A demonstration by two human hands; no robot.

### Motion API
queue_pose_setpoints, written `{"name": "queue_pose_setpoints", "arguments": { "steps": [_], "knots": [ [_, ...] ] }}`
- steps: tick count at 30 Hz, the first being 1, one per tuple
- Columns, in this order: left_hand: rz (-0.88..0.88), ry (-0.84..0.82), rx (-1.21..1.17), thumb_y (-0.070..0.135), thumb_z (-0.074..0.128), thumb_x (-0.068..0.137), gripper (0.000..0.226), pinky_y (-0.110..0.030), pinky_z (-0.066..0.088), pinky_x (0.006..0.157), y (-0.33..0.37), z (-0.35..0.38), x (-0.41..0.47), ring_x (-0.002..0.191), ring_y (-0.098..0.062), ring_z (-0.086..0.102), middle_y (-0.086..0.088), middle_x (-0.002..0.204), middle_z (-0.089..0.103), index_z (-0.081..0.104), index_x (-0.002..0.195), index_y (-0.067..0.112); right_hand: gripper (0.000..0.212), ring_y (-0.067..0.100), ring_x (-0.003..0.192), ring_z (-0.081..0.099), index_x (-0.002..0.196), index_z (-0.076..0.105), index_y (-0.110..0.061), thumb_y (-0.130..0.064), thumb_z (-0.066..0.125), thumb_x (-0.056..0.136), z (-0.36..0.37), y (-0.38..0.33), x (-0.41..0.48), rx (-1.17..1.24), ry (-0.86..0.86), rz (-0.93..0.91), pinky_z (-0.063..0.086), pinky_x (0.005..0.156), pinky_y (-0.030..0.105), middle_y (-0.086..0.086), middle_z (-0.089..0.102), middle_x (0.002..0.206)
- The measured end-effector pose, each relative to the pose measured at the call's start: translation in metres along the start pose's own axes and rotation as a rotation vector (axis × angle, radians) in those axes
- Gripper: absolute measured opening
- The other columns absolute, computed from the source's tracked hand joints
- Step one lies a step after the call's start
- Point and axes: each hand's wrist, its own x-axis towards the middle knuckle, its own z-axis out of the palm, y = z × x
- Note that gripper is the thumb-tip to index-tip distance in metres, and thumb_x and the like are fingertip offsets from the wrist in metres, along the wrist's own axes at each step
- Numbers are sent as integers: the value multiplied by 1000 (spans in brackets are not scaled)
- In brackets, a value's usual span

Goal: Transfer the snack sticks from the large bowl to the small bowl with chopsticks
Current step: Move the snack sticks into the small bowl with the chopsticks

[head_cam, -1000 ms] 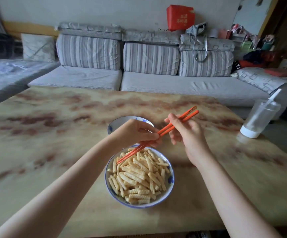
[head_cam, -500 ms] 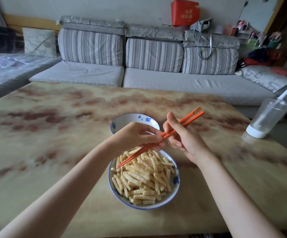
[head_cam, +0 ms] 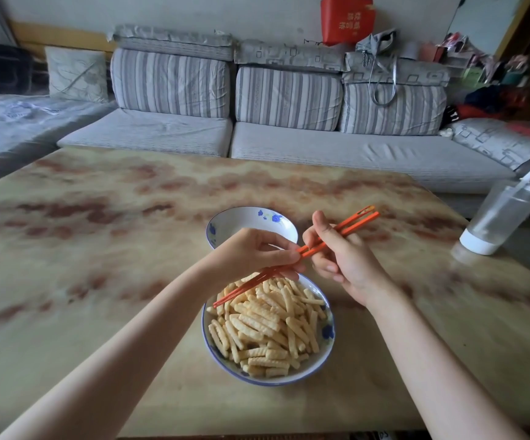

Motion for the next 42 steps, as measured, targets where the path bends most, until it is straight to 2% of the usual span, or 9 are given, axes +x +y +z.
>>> {"name": "queue_pose_setpoints", "arguments": {
  "steps": [4, 8, 13, 16, 20, 24, 30, 35, 42],
  "knots": [
    [55, 86, 146, 25, 65, 89, 17, -24, 51, 92, -7, -8, 0, 92, -11, 70, 0, 94, 76, 73, 102, 17, 44, 10, 28, 21, 68, 54, -10, -42, 42, 97, -4, 2, 3, 3, 27, 10, 16, 32, 16, 1, 28, 36],
    [133, 330, 92, 20, 63, 90, 16, -30, 51, 96, -25, -36, -11, 101, -11, 68, 5, 99, 75, 71, 104, 20, 40, 9, 27, 21, 73, 52, -8, -30, 35, 102, -17, 5, 3, 38, 102, 7, 14, 34, 18, -2, 28, 34],
    [20, 559, -27, 15, 61, 92, 16, -38, 51, 93, -74, -55, -39, 104, -17, 67, 5, 103, 74, 71, 99, 25, 38, 6, 27, 20, 73, 53, -5, -23, 36, 101, -30, 8, -6, 95, 204, -29, 16, 32, 15, -3, 25, 35],
    [12, 611, 2, 10, 57, 94, 20, -33, 51, 91, -101, -47, -51, 99, -14, 69, 6, 104, 74, 70, 101, 24, 40, 6, 27, 18, 72, 53, -6, -25, 35, 101, -33, 11, -11, 98, 233, -27, 11, 34, 16, -2, 24, 35],
    [74, 599, 167, 9, 56, 95, 22, -15, 51, 83, -110, -39, -53, 88, -1, 69, 14, 100, 74, 71, 105, 23, 45, 8, 28, 16, 72, 51, -6, -33, 31, 102, -37, 11, -17, 92, 246, -22, 8, 38, 20, 0, 24, 34],
    [95, 546, 242, 13, 60, 94, 23, -14, 49, 85, -110, -38, -53, 94, 4, 66, 21, 99, 72, 70, 104, 31, 44, 9, 27, 17, 72, 50, -5, -29, 29, 102, -41, 6, -24, 86, 250, -35, 7, 38, 21, 1, 26, 33],
    [92, 494, 224, 33, 58, 82, 27, -18, 51, 86, -108, -33, -58, 94, 2, 67, 21, 100, 72, 70, 106, 32, 41, 9, 27, 16, 74, 50, -2, -23, 29, 102, -46, 4, -29, 46, 243, -9, 12, 35, 16, 1, 27, 32],
    [80, 506, 212, 14, 63, 92, 22, -17, 50, 87, -110, -34, -58, 94, 3, 67, 19, 98, 73, 71, 108, 26, 41, 9, 27, 16, 73, 49, -3, -23, 29, 102, -42, 4, -30, 36, 251, 4, 13, 34, 15, 1, 26, 33],
    [80, 503, 215, 13, 61, 92, 23, -15, 50, 86, -110, -34, -59, 92, 2, 67, 18, 96, 73, 71, 108, 26, 40, 9, 27, 18, 70, 48, -4, -23, 30, 101, -40, 6, -28, 82, 301, 19, 12, 33, 15, 1, 28, 34]
  ]
}}
